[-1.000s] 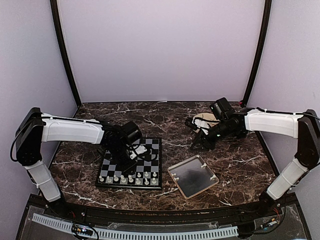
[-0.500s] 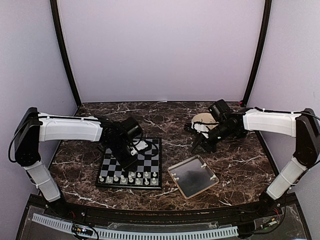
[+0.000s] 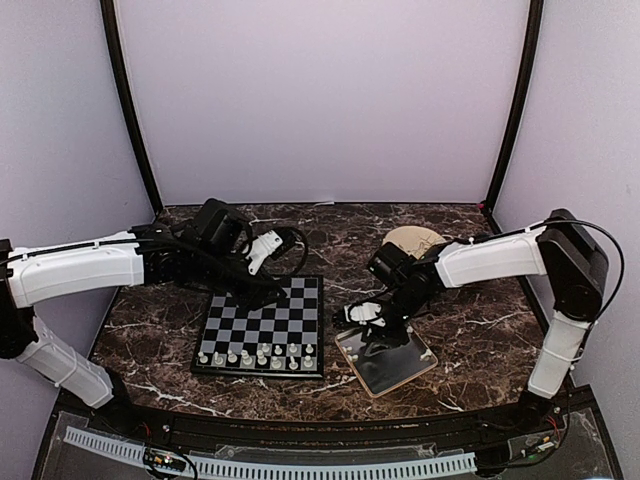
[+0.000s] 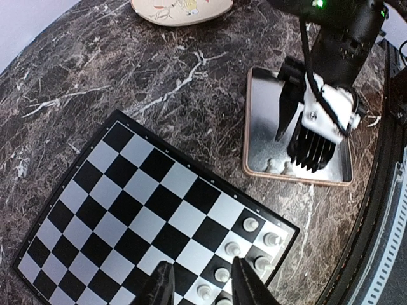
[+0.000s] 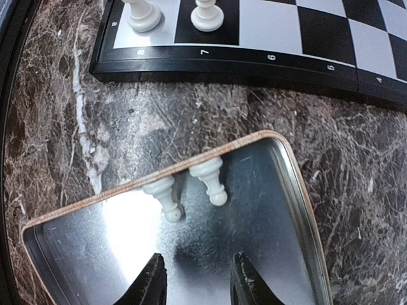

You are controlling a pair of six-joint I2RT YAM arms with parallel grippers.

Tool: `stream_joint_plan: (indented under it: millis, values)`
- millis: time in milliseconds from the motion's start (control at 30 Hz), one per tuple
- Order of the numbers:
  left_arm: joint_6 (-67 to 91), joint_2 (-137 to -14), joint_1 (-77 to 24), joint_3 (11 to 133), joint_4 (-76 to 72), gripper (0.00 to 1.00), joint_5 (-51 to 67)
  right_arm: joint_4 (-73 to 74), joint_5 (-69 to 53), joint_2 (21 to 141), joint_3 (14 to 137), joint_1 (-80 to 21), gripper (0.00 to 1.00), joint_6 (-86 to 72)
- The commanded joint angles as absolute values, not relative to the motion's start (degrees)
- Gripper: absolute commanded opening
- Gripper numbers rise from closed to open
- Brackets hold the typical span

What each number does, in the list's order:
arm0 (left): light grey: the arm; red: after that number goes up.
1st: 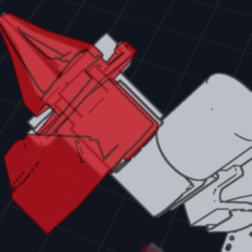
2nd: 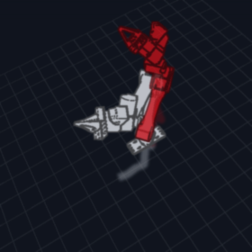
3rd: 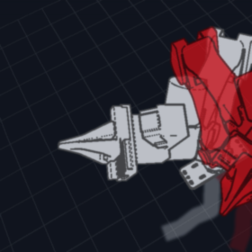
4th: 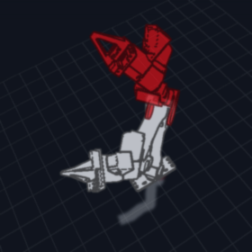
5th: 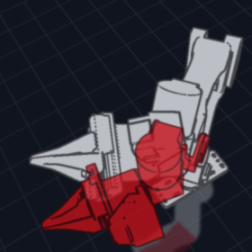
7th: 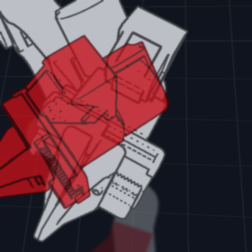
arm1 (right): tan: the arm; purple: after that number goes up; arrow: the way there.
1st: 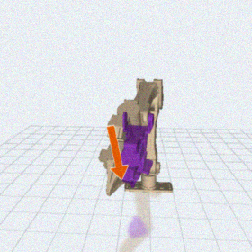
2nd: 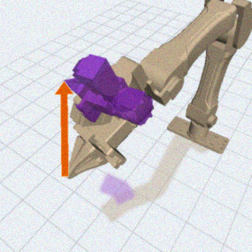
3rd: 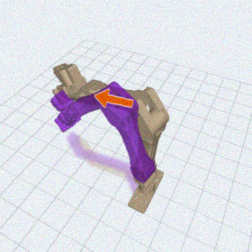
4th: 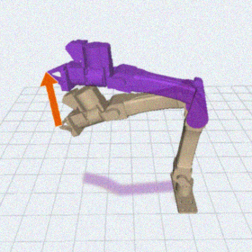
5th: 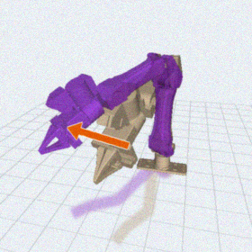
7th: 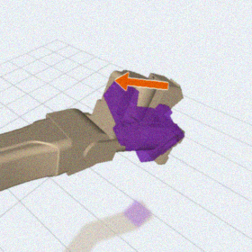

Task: Set up the chess pieces on the board
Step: Pick up the pawn from the storage box.

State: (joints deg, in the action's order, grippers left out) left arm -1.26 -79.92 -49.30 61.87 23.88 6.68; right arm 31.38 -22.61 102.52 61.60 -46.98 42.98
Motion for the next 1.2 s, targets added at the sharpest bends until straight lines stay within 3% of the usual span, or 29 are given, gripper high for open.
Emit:
stream_joint_plan:
  millis: [0, 500, 767, 1167]
  values:
    - [0.85, -77.70, -49.31, 58.98, 17.85, 0.33, 5.91, 30.78, -20.16, 104.68, 64.16, -49.25, 0.35, 45.13]
    - [1.36, -76.46, -49.31, 55.95, 15.34, 0.33, 4.46, 30.76, -18.52, 107.19, 64.20, -52.83, 0.35, 45.67]
    - [1.84, -76.45, -49.31, 55.30, 14.94, 0.33, 3.79, 30.28, -18.24, 107.43, 63.46, -53.82, 0.27, 44.88]
    - [1.75, -76.07, -49.31, 55.16, 15.34, 0.33, 2.95, 30.60, -16.87, 102.47, 60.91, -53.88, 0.31, 43.19]
